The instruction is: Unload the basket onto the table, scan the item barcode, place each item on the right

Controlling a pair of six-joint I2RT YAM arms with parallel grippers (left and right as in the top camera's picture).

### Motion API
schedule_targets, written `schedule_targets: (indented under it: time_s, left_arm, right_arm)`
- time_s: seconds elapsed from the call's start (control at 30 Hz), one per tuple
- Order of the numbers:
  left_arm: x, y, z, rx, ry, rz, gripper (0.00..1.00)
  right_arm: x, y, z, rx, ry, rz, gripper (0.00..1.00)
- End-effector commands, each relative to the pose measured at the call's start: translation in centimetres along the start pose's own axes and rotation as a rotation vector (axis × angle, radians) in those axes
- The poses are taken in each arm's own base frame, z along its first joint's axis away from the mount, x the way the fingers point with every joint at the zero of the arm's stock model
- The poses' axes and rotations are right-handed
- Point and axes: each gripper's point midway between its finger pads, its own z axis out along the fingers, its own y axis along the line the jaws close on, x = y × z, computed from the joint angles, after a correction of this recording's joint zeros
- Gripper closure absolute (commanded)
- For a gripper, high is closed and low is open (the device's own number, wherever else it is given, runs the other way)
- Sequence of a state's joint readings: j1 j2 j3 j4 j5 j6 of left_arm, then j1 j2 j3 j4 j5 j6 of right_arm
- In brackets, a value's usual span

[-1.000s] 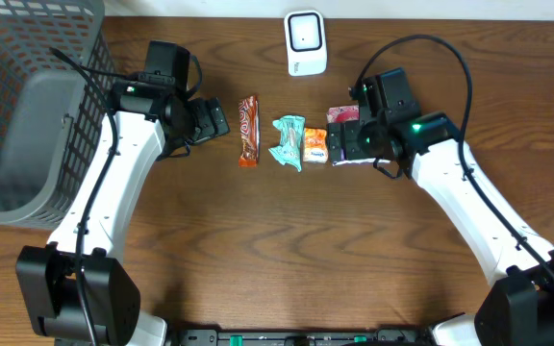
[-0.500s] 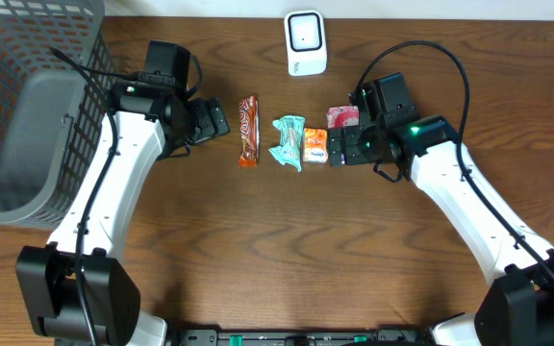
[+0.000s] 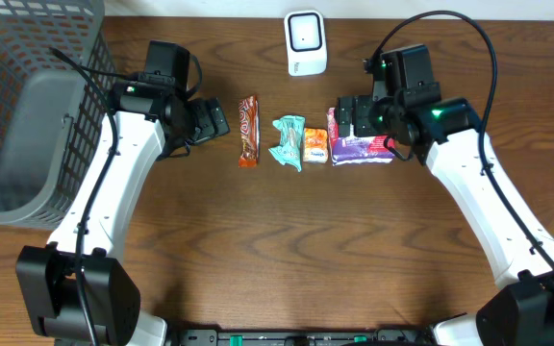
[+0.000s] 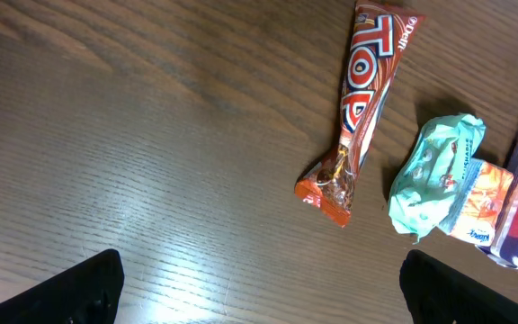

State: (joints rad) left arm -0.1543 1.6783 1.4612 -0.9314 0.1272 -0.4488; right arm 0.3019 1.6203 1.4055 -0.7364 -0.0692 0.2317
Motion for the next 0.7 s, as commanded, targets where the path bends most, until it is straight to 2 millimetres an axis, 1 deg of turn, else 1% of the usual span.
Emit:
schedule_targets:
  time_s: [0.0, 0.17, 0.47, 0.6, 0.63, 0.67]
  left_arm:
    - [-0.3, 0.1, -0.2, -0.008, -0.012, -0.002, 0.02]
    - [-0.3, 0.1, -0.2, -0.008, -0.012, -0.002, 0.02]
    - [-0.3, 0.1, -0.2, -0.008, -0.012, -0.002, 0.02]
    - [-0.3, 0.1, -0.2, -0.008, -0.012, -0.002, 0.02]
    - [-0.3, 0.1, -0.2, -0.008, -0.011, -0.002, 0.02]
    - [-0.3, 0.1, -0.2, -0.008, -0.012, -0.002, 0.02]
  right_arm:
    - [-1.1, -1.1, -0.8, 0.035, -0.035, -0.012, 0.01]
    - [-1.2, -2.3, -0.9, 0.100, -0.042, -0.011, 0.01]
    - [-0.7, -1.3, -0.8, 0.059, -0.023, -0.014, 0.01]
    - [-0.8, -1.1, -0.8, 0.050, -0.027, -0.013, 0.03]
    - [-0.8, -1.1, -0.8, 0.046, -0.027, -0.014, 0.03]
    - [-0.8, -1.0, -0.8, 0.043, -0.026, -0.014, 0.01]
